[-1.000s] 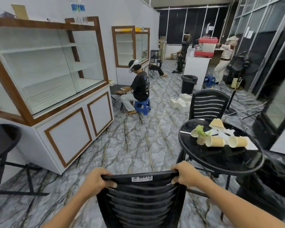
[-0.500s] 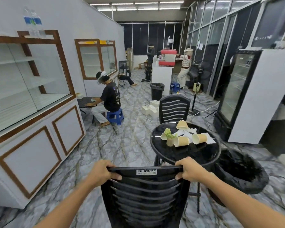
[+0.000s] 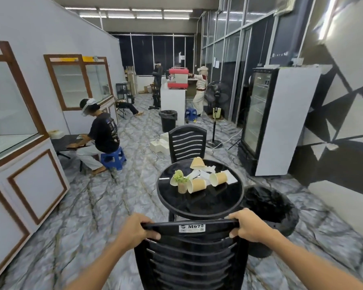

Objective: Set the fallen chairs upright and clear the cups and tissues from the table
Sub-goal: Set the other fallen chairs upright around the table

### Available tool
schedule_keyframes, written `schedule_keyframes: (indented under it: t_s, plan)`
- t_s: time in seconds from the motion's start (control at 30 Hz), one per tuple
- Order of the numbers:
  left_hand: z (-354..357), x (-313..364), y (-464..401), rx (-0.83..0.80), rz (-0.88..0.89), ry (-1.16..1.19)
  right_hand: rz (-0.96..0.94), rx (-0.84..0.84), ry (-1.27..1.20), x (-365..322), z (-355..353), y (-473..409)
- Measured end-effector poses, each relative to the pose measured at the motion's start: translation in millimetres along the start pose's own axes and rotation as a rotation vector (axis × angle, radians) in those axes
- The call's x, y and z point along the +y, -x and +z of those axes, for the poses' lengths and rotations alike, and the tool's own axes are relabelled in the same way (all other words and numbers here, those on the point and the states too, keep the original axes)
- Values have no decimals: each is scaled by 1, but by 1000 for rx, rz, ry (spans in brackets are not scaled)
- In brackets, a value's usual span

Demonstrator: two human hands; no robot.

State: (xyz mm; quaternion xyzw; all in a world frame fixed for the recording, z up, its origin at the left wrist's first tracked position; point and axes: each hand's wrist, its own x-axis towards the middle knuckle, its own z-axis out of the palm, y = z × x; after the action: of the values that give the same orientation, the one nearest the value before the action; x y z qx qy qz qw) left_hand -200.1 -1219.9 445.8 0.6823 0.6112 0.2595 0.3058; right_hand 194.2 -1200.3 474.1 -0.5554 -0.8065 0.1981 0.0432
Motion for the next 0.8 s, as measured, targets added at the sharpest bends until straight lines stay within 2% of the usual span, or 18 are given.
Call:
schedule_keyframes:
  t_s: [0.1, 0.23, 0.47, 0.63, 0.8]
  plan:
    - [23, 6, -18, 42, 42, -49, 11, 28, -7, 26, -2, 0]
    - [51, 16, -41, -4, 37, -54, 35, 49, -1, 65, 6, -7]
    - [96, 19, -76, 27, 28, -40, 51, 33, 22, 117, 9, -24]
    - [119, 12, -78, 1, 13, -12, 58, -26, 7, 140, 25, -29]
    - [122, 10, -71, 19, -7, -8, -10, -10, -36, 147, 33, -31]
